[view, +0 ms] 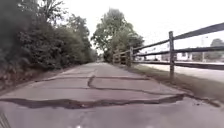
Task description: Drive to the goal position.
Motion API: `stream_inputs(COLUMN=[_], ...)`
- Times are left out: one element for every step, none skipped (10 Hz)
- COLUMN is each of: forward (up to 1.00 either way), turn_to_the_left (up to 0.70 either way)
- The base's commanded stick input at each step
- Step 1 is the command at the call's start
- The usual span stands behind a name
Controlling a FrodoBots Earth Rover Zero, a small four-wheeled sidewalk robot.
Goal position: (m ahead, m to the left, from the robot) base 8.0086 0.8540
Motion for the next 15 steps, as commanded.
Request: stream_inputs(forward=[1.00, 1.00, 1.00, 1.00, 1.00, 1.00, 1.00, 1.00, 1.00, 1.00, 1.00, 1.00, 1.00, 1.00, 1.00], turn_to_the_left=[-0.09, -0.09, -0.08, -0.08, -0.07, -0.05, -0.05, -0.05, -0.05, -0.05, -0.05, -0.05, -0.05, -0.05, -0.05])
